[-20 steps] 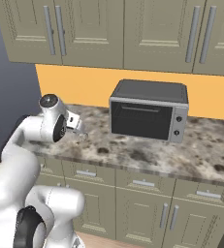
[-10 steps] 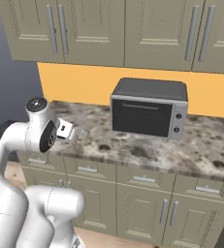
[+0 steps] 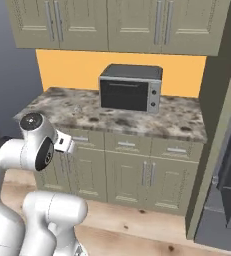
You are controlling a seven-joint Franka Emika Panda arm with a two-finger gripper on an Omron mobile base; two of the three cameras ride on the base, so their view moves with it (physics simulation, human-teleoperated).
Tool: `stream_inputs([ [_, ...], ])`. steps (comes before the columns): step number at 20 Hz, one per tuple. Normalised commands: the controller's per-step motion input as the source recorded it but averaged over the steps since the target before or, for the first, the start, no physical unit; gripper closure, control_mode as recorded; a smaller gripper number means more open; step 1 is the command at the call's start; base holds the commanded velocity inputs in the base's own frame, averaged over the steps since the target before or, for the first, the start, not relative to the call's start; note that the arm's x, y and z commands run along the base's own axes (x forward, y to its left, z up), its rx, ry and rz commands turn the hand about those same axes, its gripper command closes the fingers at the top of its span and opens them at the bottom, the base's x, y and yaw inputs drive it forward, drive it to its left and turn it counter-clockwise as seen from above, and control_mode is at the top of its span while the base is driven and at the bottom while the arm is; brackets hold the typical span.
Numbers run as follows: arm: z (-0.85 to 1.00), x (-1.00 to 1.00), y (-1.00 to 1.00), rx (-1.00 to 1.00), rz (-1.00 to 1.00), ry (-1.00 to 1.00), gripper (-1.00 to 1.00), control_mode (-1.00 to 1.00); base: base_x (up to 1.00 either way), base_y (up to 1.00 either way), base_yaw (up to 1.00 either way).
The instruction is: Open the fridge, remove the peach, avocado, and fish, and place them on any counter.
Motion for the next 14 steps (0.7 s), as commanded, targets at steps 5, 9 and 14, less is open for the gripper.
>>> stream_inputs([
  [5,0.00,0.00,0.00,0.00,0.00,0.00,-1.00,1.00,-0.95,-1.00,-0.04],
  [9,0.00,0.00,0.00,0.00,0.00,0.00,-1.00,1.00,-0.76,-1.00,0.00],
  [14,0.00,0.00,0.00,0.00,0.00,0.00,-1.00,1.00,-0.08,-1.00,0.05],
])
